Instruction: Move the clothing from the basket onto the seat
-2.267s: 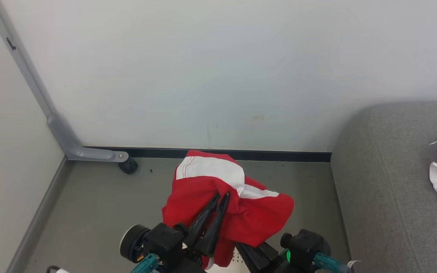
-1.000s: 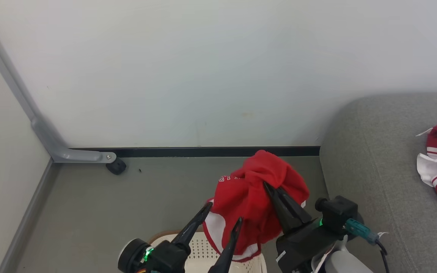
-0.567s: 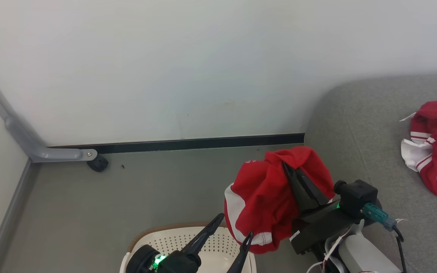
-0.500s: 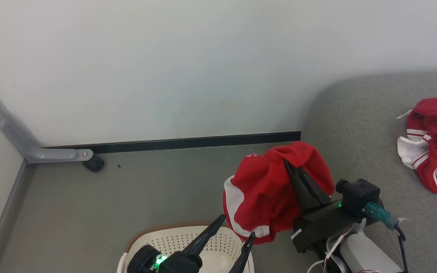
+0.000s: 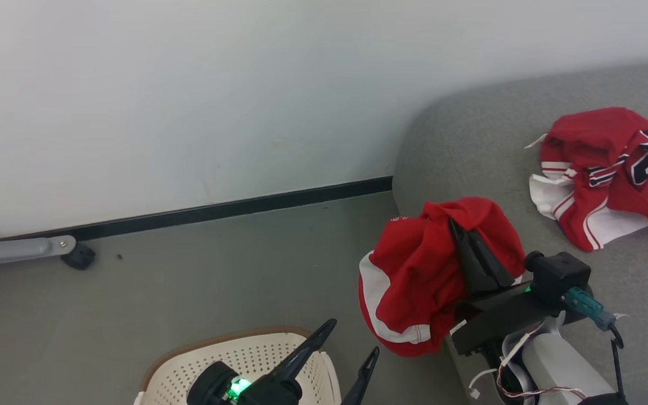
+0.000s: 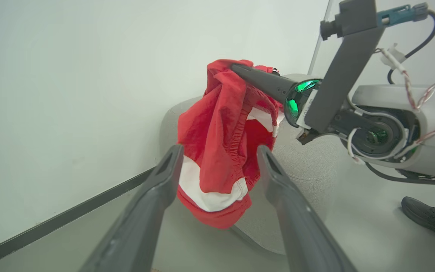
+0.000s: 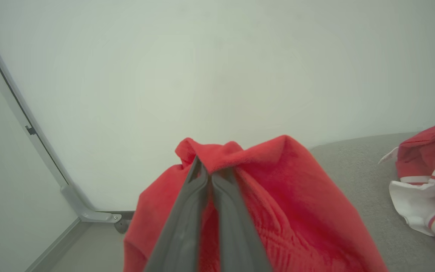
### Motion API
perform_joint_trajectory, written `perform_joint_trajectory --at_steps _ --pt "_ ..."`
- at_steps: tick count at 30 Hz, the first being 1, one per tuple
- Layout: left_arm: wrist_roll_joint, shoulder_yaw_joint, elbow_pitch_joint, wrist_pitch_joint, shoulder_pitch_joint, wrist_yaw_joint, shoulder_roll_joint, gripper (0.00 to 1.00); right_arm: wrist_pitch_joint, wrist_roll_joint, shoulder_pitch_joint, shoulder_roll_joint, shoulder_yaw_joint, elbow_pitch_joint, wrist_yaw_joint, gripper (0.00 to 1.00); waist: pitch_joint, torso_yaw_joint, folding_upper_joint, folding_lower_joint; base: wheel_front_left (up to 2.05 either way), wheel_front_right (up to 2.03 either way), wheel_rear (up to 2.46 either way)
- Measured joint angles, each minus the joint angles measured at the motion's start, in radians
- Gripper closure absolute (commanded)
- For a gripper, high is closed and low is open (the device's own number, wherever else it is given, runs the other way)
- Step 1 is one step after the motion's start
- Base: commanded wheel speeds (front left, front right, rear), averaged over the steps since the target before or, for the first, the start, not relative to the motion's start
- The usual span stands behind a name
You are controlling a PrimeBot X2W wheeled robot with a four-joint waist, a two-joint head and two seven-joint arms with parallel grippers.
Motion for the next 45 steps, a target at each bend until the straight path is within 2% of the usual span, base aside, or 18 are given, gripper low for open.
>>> perform_joint_trajectory --at_steps 5,14,22,36,45 --pt "0.001 0.001 -0.001 0.005 -0.001 0.0 0.009 0.0 0.0 0.001 0.002 0.0 -0.029 -0.009 -0.016 1.0 0.011 -0.066 0.0 0.0 0.0 0.0 0.0" --pt "0.01 0.0 -0.006 0.022 -0.005 -0.001 0.022 0.0 0.0 0.007 0.012 -0.001 -0.08 -0.033 -0.027 1.0 0.032 -0.171 0.0 0.0 0.0 0.0 0.0" --pt "0.011 -0.006 -0.005 0.028 -0.024 -0.001 0.023 0.0 0.0 0.015 0.028 -0.01 -0.135 -0.041 -0.044 1.0 0.055 -0.243 0.0 0.0 0.0 0.0 0.0" --pt "0.022 -0.028 -0.017 0.061 -0.052 -0.012 0.034 0.0 0.0 0.015 0.037 -0.005 -0.198 -0.074 -0.049 1.0 0.112 -0.311 0.0 0.0001 0.0 0.0 0.0" --pt "0.027 -0.047 -0.024 0.082 -0.083 -0.019 0.034 0.0 0.0 0.015 -0.08 -0.045 -0.267 -0.084 -0.047 1.0 0.155 -0.316 0.0 0.0001 0.0 0.0 0.0"
